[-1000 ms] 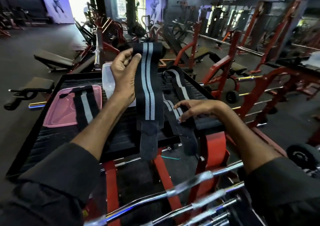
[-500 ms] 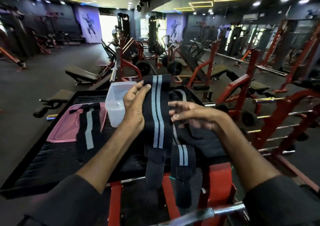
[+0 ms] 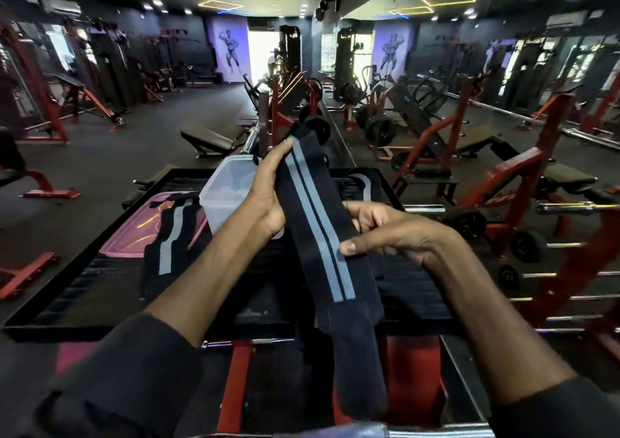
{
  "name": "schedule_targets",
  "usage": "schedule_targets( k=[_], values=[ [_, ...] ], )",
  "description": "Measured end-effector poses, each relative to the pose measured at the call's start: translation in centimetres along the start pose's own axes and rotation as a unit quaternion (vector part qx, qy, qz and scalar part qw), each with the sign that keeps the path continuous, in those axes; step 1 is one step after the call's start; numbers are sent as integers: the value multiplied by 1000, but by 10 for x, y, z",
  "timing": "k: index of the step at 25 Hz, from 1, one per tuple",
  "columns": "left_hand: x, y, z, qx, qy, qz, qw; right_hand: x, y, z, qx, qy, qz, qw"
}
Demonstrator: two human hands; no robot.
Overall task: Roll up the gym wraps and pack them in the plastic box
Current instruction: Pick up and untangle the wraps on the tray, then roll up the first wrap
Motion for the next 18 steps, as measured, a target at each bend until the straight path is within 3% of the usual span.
schedule_targets(
  k=[3, 6, 11, 14, 16, 18],
  values=[
    [3, -31, -15, -26, 43, 19, 999, -21, 46, 15, 27, -64, -4, 998],
    [11, -69, -24, -4, 72, -42, 997, -47, 84, 35, 47, -86, 4, 995],
    [2, -112, -23, 45, 0, -151, 987, -88, 116, 59, 120, -71, 121, 983],
    [1, -120, -21, 119, -53, -259, 957, -107, 110, 47, 103, 74, 131, 983],
    [3, -121, -20, 133, -88, -282, 946, -109, 94, 30, 0, 210, 71, 975],
    [3, -121, -23, 140, -107, -291, 940, -105, 77, 7, -84, 275, 33, 957]
  ],
)
Point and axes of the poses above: each hand's wrist, its own z-axis away from the middle knuckle, its own x-axis out of the palm, y = z × x, the point moved 1 cm from there along -z, towards the middle knuckle
